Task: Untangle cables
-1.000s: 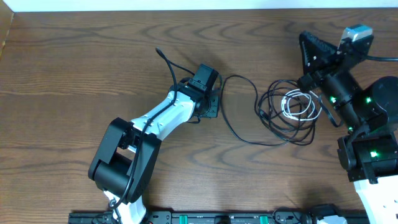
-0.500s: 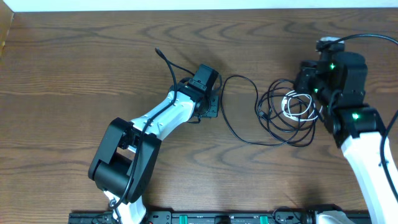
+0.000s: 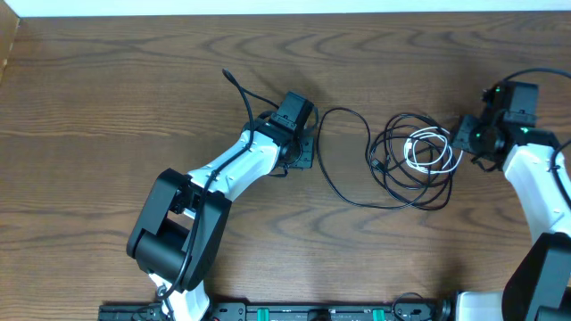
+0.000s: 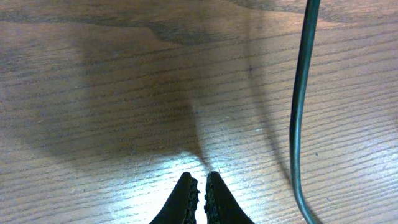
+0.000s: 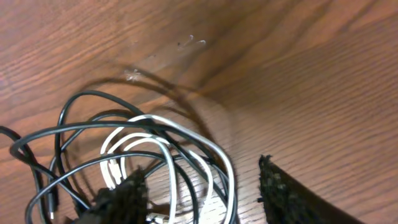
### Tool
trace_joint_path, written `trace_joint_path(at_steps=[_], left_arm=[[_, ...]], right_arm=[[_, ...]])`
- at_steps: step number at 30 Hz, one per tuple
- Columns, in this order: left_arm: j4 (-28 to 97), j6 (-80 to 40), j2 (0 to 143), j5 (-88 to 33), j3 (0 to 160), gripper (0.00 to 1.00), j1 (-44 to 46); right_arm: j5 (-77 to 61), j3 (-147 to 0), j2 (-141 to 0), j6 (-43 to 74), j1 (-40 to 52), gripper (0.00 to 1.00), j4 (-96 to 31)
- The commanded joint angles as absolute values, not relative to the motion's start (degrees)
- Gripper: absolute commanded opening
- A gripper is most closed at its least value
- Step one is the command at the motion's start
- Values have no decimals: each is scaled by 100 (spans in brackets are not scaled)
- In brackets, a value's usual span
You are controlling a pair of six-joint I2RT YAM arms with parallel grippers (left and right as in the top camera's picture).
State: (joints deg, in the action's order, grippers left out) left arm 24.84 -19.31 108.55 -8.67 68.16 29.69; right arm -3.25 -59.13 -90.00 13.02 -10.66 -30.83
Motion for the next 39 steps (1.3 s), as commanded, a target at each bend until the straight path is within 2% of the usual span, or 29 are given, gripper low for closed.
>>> trace_joint_path(at_steps=[1,8,11,17,19,21,23,31,32,33,35,36,39], left_arm=[[2495,-1940,10899,-851,6770,8,2971],[2493,-1984,10899,-851,6770,8,2971],[2488,-2139,10899,-851,6770,8,2971],[2491,-2174,10899,-851,6770,8,2971],[2491,-2174,10899,-851,6770,8,2971],[2486,-2174,10899,-851,6770,8,2971],[2471,-2174,10899,-851,6770,8,2971],[2469,-2174,10899,-851,6770,8,2971],[2469,-2174,10899,-851,6770,8,2971],[2471,-2174,10899,-851,6770,8,2971],[2471,-2174,10899,-851,6770,8,2971],[2469,-2174,10899,-851,6770,8,2971],[2469,-2174,10899,-851,6770,8,2971]], right_arm=[[-1063,-5931,-9157,923,-1450,57,-3041],[-2327,-5929,-9808,-290,-1970,57,-3020],[-3352,-5929,-10099,-961,-2088,57,-3017],[-3605,-5929,-10289,-1087,-2224,57,-2867],[-3715,-5929,-10315,-1133,-2241,46,-2808],[-3859,-5929,-10333,-1144,-2241,25,-2762],[-4003,-5929,-10342,-1142,-2241,18,-2720],[-4202,-5922,-10455,-1146,-2241,15,-2718],[-4276,-5922,-10473,-1146,-2241,17,-2718],[-4289,-5920,-10497,-1146,-2239,24,-2718],[-4305,-5918,-10514,-1153,-2241,27,-2716],[-4340,-5913,-10514,-1170,-2241,26,-2711],[-4709,-5913,-10514,-1190,-2239,12,-2657]])
